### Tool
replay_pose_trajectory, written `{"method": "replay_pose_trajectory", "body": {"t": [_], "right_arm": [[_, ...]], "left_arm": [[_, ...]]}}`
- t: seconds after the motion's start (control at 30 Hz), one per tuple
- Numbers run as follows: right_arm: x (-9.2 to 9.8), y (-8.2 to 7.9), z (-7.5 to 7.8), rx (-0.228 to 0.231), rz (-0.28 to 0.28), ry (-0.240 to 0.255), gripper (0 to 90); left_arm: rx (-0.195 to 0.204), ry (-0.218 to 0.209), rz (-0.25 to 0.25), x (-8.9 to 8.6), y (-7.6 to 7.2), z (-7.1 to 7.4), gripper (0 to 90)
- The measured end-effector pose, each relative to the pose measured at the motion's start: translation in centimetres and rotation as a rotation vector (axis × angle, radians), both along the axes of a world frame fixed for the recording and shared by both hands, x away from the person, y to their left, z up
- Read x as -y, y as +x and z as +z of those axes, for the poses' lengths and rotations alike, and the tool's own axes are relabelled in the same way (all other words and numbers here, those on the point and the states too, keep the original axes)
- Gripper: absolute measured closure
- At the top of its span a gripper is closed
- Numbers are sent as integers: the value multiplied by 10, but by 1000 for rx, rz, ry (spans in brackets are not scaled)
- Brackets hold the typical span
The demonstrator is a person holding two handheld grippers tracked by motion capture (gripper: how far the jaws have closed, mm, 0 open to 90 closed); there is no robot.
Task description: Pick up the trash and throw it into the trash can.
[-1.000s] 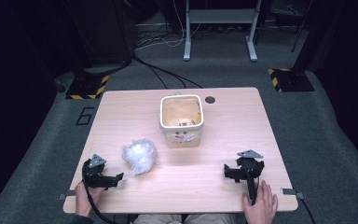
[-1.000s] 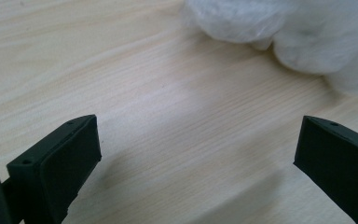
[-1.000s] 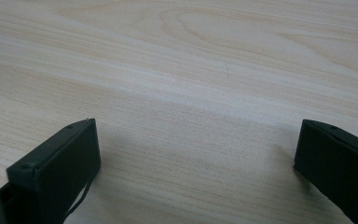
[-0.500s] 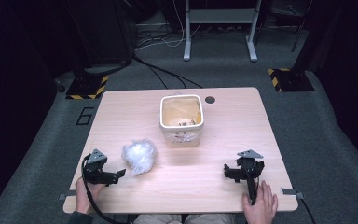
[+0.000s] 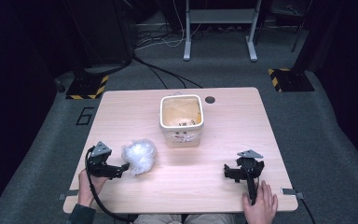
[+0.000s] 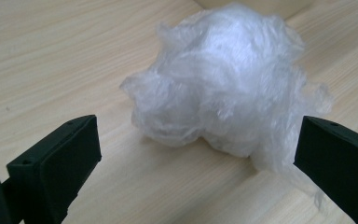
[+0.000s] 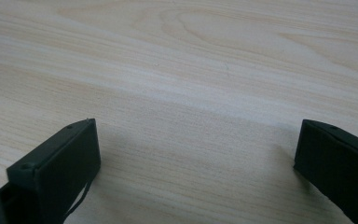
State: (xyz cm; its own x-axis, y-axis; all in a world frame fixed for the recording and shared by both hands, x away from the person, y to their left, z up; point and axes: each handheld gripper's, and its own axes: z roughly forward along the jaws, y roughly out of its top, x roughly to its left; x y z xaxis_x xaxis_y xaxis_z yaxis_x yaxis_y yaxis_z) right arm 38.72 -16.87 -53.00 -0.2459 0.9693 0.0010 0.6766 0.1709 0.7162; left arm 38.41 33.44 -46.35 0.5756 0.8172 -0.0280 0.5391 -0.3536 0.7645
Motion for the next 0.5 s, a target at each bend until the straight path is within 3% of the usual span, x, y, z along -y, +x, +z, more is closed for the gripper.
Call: {"method": "replay_pose_trajectory", "body": {"t": [0.27, 0.5], "right_arm": [[0, 0, 0, 0, 0, 0, 0], [0, 0, 0, 0, 0, 0, 0]], "left_arm": [[3, 1, -40, 13, 12, 8, 0], [-27, 7, -56, 21, 27, 5, 0]]}}
